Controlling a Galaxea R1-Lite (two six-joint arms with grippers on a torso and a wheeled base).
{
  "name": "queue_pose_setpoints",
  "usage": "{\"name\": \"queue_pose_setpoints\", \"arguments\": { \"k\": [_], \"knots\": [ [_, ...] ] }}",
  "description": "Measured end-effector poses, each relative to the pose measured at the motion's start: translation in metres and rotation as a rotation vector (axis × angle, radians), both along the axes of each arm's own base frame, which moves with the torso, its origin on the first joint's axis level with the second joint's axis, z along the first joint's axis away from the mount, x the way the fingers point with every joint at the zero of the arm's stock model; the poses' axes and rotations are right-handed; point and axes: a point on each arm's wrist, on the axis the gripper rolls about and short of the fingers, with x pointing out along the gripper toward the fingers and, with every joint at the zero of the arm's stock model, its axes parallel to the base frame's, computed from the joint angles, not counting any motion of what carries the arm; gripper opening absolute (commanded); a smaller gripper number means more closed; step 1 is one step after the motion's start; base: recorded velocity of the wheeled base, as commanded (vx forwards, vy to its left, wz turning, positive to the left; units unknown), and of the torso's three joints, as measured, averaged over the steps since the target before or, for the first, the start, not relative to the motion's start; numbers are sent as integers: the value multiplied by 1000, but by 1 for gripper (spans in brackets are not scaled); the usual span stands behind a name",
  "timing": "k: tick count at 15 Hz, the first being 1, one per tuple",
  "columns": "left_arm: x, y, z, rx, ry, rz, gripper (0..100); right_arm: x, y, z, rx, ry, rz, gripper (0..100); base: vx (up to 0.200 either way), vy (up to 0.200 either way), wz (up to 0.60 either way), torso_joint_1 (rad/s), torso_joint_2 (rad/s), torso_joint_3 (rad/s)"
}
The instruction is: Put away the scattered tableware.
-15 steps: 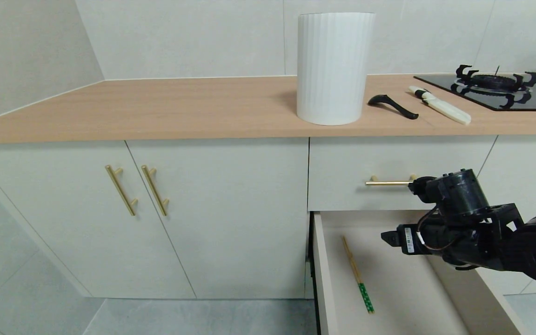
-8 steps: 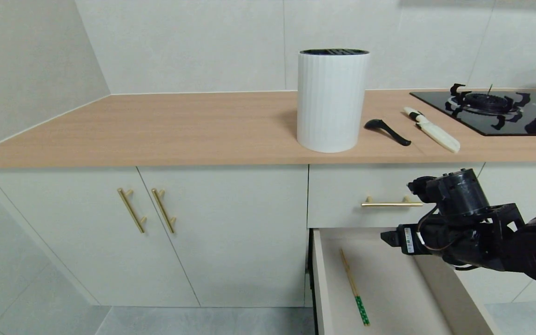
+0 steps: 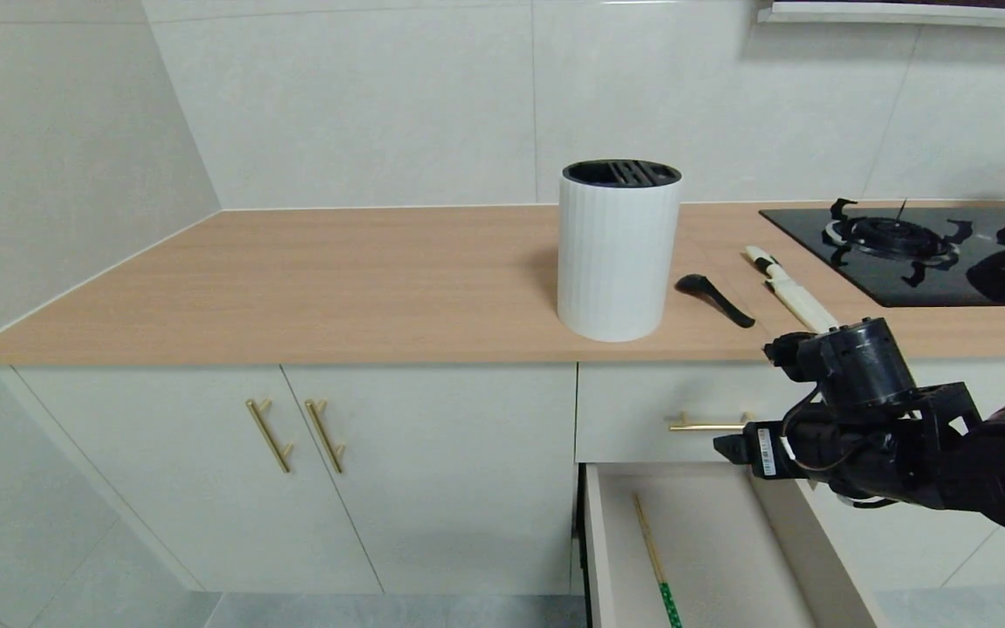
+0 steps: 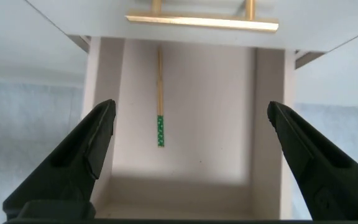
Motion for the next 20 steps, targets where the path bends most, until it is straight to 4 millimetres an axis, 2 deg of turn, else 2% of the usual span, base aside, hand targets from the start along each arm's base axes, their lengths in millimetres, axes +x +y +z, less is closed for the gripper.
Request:
{"name": "queue_pose_setpoints", "arguments": {
  "k": [6, 14, 17, 20],
  "knots": [
    [0, 0, 0, 0, 0, 0, 100, 0, 0, -1, 0, 1, 1, 100, 0, 0, 0, 190, -443, -250],
    [0, 0, 0, 0, 0, 0, 100, 1, 0, -1, -1, 3, 0, 100, 0, 0, 0, 12, -24, -13],
    [0, 0, 0, 0, 0, 0, 100, 6, 2, 6, 0, -71, 25, 100, 0, 0, 0, 0, 0, 0],
    [0, 0, 0, 0, 0, 0, 100, 24, -3, 29, 2, -245, 76, 100, 0, 0, 0, 0, 0, 0]
  ]
}}
